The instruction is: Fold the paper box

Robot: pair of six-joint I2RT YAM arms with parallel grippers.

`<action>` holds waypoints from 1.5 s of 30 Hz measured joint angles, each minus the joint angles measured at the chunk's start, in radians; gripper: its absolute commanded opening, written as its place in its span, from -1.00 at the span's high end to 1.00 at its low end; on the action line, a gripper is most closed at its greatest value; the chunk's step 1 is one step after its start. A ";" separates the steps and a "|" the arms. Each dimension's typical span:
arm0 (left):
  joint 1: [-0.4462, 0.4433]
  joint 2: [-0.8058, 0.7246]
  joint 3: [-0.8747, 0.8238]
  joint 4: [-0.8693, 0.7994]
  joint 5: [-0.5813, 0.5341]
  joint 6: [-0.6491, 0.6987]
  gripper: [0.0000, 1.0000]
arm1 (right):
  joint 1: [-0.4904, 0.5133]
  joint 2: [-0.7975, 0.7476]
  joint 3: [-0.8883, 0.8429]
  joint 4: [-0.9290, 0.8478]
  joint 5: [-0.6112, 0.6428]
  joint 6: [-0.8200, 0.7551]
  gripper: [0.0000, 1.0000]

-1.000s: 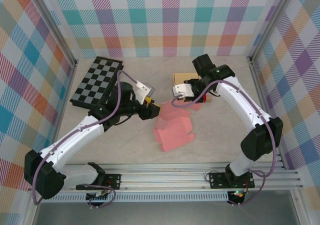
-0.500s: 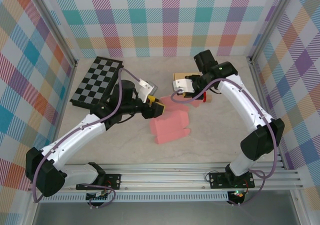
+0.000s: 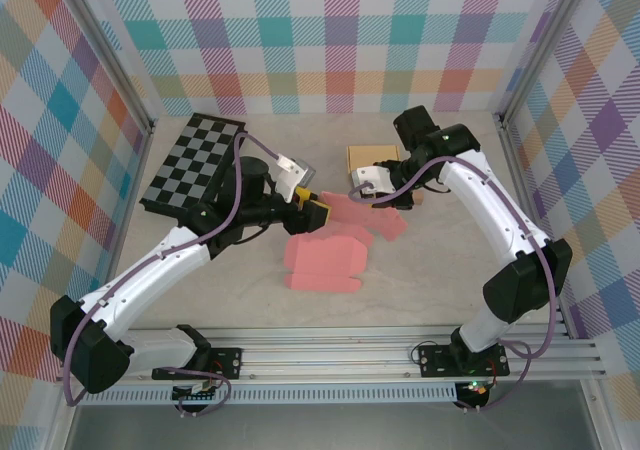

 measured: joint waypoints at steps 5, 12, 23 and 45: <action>0.000 -0.005 0.015 0.005 -0.050 0.006 -0.31 | 0.003 0.000 0.000 -0.024 -0.062 0.001 1.00; -0.016 -0.030 0.010 0.009 -0.218 -0.011 -0.47 | 0.027 -0.002 -0.039 0.099 -0.056 0.130 1.00; -0.008 -0.263 -0.079 -0.068 -0.389 0.003 -0.67 | 0.026 -0.011 -0.067 0.155 -0.023 0.166 1.00; 0.079 -0.053 -0.008 -0.070 -0.148 -0.005 -0.64 | 0.026 -0.040 -0.100 0.153 -0.005 0.155 1.00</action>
